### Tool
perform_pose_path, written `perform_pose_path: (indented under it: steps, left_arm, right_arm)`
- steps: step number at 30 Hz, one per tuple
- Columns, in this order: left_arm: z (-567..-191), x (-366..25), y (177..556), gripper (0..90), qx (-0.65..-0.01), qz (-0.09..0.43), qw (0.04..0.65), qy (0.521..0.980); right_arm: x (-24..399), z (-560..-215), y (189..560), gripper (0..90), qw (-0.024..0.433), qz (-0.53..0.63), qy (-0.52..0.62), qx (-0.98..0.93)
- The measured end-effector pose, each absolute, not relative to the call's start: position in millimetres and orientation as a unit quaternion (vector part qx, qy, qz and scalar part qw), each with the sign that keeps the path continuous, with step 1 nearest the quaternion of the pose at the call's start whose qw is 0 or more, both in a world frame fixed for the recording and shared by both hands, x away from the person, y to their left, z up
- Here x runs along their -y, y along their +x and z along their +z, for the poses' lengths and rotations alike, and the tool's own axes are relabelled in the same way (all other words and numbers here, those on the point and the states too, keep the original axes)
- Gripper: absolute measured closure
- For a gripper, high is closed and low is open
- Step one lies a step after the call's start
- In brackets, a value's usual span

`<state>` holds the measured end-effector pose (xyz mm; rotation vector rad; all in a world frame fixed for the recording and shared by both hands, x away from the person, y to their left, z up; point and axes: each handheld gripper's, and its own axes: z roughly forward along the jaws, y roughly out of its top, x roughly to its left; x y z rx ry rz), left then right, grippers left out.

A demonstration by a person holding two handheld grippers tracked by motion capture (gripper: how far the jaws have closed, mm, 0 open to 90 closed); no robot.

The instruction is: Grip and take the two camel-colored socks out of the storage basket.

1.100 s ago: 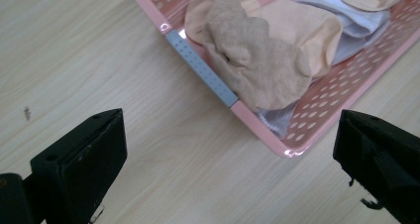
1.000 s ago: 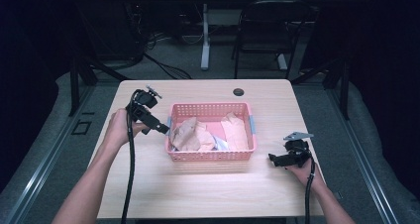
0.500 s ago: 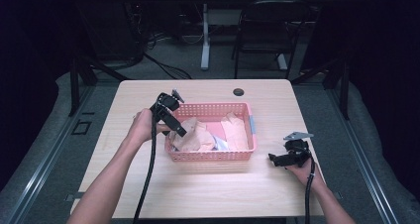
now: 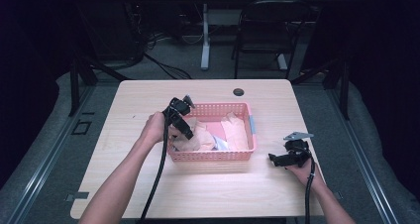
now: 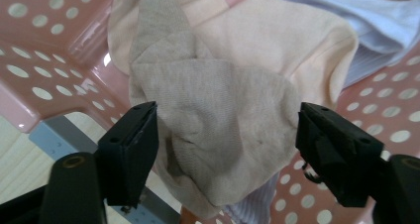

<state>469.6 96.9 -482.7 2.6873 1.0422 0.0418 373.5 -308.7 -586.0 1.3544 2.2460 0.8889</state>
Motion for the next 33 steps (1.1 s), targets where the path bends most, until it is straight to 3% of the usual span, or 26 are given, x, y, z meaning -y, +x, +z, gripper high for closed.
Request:
perform_pose_path:
  steps: [6, 11, 12, 16, 33]
  left_arm:
    - [-493, -94, 468, 45.7, -0.357, 0.021, 0.104, 0.928]
    - [-495, -94, 466, 67.7, -0.358, 0.023, 0.093, 0.929]
    - [-495, -95, 466, 67.7, -0.356, 0.023, 0.093, 0.929]
    - [-495, -95, 463, 84.3, -0.349, 0.024, 0.090, 0.932]
    - [-473, -98, 458, 85.3, -0.331, 0.030, 0.093, 0.939]
  right_arm:
    - [309, -586, 374, 0.0, 0.184, 0.315, 0.481, -0.798]
    - [309, -586, 374, 0.0, 0.185, 0.315, 0.481, -0.797]
    - [309, -586, 374, 0.0, 0.185, 0.315, 0.481, -0.797]
    - [309, -586, 374, 0.0, 0.185, 0.315, 0.481, -0.797]
    - [309, -586, 373, 0.0, 0.185, 0.315, 0.481, -0.797]
